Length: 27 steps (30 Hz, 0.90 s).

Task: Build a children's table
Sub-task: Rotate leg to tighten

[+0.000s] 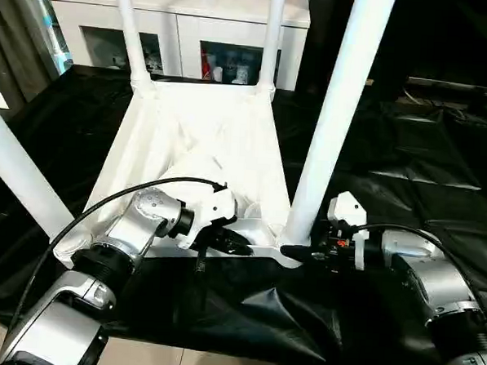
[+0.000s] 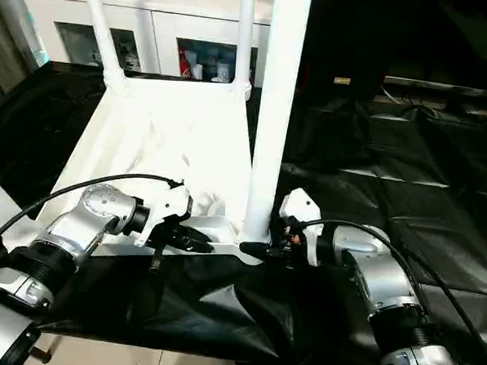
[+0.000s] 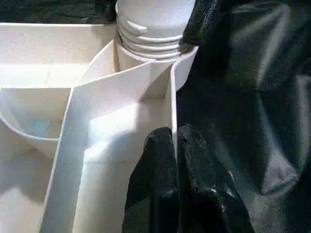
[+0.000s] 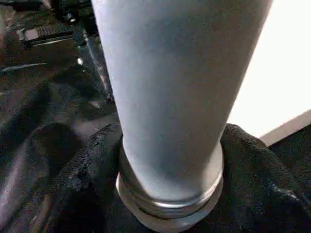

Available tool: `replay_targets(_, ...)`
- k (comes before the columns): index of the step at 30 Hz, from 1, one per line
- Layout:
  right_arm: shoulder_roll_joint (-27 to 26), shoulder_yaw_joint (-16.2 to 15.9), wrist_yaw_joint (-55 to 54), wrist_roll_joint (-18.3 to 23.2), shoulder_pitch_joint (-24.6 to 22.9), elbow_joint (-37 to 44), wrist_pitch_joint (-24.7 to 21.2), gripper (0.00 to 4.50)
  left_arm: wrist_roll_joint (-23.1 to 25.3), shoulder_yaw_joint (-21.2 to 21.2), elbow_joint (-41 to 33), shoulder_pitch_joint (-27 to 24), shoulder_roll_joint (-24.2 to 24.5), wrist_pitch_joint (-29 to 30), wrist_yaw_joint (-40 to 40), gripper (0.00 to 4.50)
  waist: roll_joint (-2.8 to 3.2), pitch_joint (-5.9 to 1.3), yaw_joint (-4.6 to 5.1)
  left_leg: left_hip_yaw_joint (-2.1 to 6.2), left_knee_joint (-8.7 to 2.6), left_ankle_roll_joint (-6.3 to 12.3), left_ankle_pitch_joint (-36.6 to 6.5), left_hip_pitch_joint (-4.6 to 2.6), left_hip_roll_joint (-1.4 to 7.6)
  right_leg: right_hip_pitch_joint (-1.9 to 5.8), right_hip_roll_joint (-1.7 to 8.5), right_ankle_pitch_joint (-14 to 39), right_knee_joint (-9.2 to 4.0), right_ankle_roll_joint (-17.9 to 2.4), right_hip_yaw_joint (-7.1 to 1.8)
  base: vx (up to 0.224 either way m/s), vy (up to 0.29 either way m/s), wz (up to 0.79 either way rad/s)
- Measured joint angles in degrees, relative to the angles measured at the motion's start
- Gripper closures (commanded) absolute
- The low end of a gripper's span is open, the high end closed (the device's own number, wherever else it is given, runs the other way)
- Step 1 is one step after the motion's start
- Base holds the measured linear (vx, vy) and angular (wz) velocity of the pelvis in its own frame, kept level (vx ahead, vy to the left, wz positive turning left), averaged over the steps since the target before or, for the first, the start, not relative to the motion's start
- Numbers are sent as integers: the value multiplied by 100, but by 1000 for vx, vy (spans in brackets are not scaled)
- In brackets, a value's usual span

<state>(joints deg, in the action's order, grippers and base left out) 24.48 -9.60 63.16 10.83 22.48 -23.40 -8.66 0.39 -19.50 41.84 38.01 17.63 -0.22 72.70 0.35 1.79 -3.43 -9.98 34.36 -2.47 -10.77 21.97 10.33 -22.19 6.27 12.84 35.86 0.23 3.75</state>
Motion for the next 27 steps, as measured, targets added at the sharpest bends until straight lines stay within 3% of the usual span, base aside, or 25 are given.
replay_targets(7, -730, 658, -1973, -143, 336, -880, 27, 180, 342, 120, 831, 558, -799, 305, -1701, 450, 0, -1, 115, -9, 3, -17, 3, -6, -5, 5, 3, -24, -7, -29, -10, 0, 0, 0)
replay_targets(14, -1409, 835, -3644, -492, 573, -1182, 67, 180, 425, 309, 1364, 856, -1322, 541, -2701, 450, 45, -26, 153, -9, -9, -18, 3, -13, -9, 16, 4, -24, -23, -27, -9, 0, 0, 0)
replay_targets(15, -1428, 835, -3668, -537, 587, -1202, 109, 180, 436, 322, 1408, 876, -1333, 529, -2712, 450, 45, -26, 153, -8, -13, -19, 3, -16, -8, 20, 4, -24, -30, -27, -7, 0, 0, 0)
replay_targets(16, -1433, 835, -3668, -576, 587, -1227, 157, 124, 439, 329, 1425, 878, -1334, 517, -2712, 450, 48, -28, 153, -8, -18, -18, 2, -23, -9, 26, 3, -25, -42, -25, -7, 0, 0, 0)
replay_targets(17, -1436, 835, -3663, -599, 587, -1246, 194, 110, 442, 328, 1438, 878, -1337, 502, -2712, 450, 53, -31, 155, -8, -23, -18, 2, -28, -9, 34, 3, -34, -57, -12, -7, 0, 0, 0)
replay_targets(21, -1423, 832, -3542, -692, 586, -1304, 340, 80, 482, 335, 1443, 882, -1343, 463, -2710, 450, 51, -29, 161, -9, -25, -17, 3, -24, -11, 36, 3, -51, -79, -13, -8, 0, 0, 0)
replay_targets(27, -960, 763, -2371, -459, 507, -1151, 363, 80, 488, 323, 1342, 816, -1102, 132, -2160, 450, 66, -11, 148, -8, -37, -4, 10, 0, -8, 19, 2, -52, -87, -12, 2, 0, 0, 0)
